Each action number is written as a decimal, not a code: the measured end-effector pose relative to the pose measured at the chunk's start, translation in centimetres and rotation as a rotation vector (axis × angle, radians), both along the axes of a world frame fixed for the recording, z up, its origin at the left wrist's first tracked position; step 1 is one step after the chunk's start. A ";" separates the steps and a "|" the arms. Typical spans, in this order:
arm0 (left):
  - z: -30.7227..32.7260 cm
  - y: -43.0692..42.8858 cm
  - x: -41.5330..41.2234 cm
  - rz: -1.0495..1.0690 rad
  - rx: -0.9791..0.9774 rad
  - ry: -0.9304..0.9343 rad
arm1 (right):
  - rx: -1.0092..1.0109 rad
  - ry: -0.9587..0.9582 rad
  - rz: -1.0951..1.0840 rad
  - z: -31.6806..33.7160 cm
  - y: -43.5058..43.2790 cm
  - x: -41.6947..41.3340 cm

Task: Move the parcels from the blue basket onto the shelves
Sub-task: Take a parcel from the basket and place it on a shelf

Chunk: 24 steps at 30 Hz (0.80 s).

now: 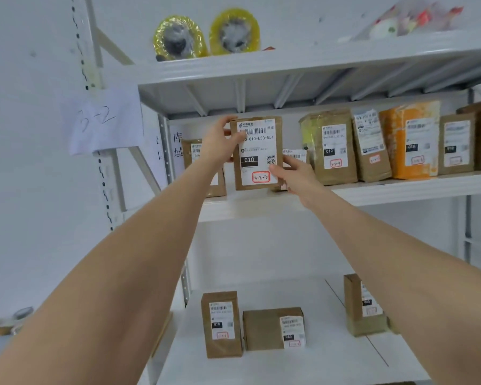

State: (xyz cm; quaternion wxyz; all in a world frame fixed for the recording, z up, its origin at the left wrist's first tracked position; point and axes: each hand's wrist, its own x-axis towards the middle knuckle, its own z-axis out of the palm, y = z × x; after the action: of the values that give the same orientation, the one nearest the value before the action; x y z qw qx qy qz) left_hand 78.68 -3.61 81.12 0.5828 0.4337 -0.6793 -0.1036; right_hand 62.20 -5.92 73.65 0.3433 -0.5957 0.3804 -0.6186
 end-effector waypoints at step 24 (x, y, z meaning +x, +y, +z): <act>-1.7 -11.5 1.8 0.263 0.002 -0.340 | -0.001 0.846 -0.662 -0.4 -7.5 3.5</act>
State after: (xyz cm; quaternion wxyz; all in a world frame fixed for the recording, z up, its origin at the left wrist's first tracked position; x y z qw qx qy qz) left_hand 80.43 -15.15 79.41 0.4680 0.5306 -0.7051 0.0472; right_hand 65.70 -13.47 73.30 -0.0536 -0.6413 0.6528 -0.3998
